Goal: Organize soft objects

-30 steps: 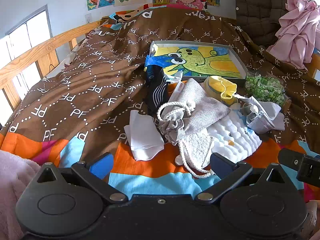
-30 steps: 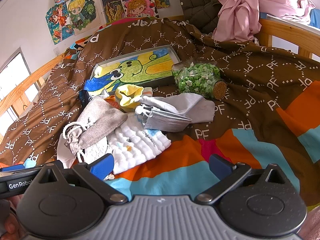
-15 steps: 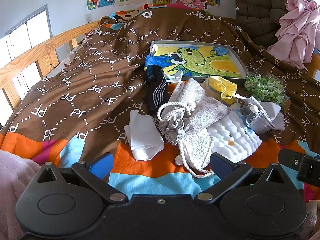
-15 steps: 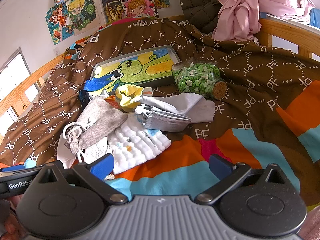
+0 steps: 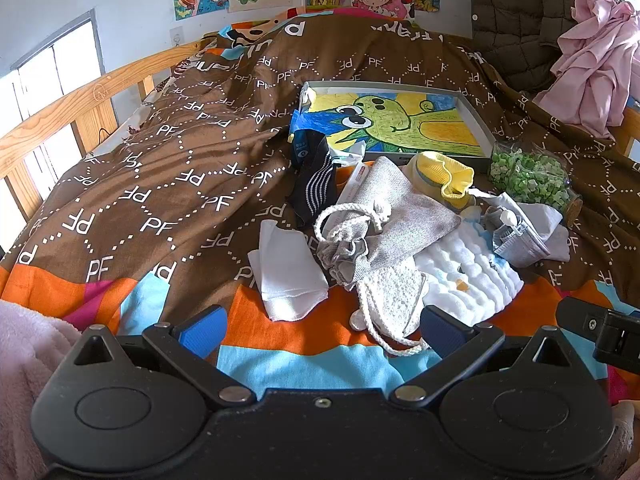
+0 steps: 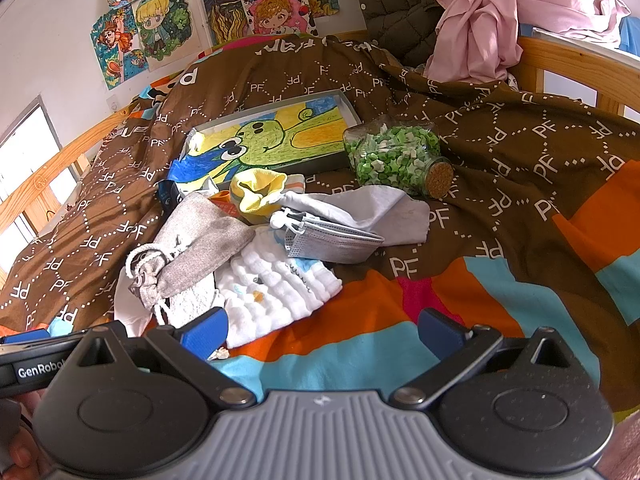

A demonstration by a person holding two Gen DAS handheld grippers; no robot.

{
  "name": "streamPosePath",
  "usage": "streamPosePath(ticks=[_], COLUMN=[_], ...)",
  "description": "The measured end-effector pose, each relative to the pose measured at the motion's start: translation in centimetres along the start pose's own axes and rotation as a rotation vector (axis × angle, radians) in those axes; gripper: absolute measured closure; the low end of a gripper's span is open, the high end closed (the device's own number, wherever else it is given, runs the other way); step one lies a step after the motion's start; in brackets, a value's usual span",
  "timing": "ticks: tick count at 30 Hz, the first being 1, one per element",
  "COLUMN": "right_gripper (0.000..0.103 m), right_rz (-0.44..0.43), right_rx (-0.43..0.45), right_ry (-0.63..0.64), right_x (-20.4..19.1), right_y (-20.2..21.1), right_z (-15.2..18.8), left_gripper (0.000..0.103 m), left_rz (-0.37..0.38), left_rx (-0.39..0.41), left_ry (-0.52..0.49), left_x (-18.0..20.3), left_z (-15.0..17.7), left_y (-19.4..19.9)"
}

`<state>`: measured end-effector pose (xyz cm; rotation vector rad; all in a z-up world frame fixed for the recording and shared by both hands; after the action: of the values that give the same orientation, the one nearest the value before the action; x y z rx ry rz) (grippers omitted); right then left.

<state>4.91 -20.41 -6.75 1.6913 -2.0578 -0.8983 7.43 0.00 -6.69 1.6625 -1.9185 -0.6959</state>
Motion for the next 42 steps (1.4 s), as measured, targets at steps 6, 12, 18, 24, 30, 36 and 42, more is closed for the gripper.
streamPosePath(ticks=[6, 12, 18, 24, 30, 36, 42], right_gripper=[0.000, 0.000, 0.000, 0.000, 0.000, 0.000, 0.000], right_rz=[0.000, -0.001, 0.000, 0.000, 0.000, 0.000, -0.004], right_rx=[-0.001, -0.001, 0.000, -0.001, -0.001, -0.002, 0.006], right_ry=[0.000, -0.001, -0.002, -0.003, -0.003, -0.003, -0.008], right_x=[0.00, 0.01, -0.15, -0.03, 0.00, -0.02, 0.10], right_y=[-0.01, -0.02, -0.12, -0.03, 0.01, 0.13, 0.13], right_z=[0.00, -0.01, 0.18, 0.05, 0.04, -0.04, -0.34], left_gripper=[0.001, 0.001, 0.001, 0.001, 0.001, 0.001, 0.001], left_rz=[0.000, 0.000, 0.000, 0.000, 0.000, 0.000, 0.006], left_rx=[0.000, 0.000, 0.000, 0.000, 0.000, -0.001, -0.002], left_ry=[0.000, 0.000, 0.000, 0.000, 0.000, 0.000, 0.002], left_x=[0.00, 0.00, 0.00, 0.00, 0.00, 0.00, 0.01], left_z=[0.00, 0.00, 0.00, 0.00, 0.00, 0.01, -0.03], left_y=[0.00, 0.00, 0.00, 0.00, 0.00, 0.00, 0.05])
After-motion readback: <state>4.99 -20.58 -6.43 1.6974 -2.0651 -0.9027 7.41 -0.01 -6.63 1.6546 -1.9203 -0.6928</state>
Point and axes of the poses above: each gripper's, at about its wrist camera, not at the fingertips, and y roughly against the way its jaws point, x to its right, z to its underside, the point moved 10 cm from there along -y, roughly the way its jaws point, and after that the axes turned 7 degrees about z, right-handed, at the moved point
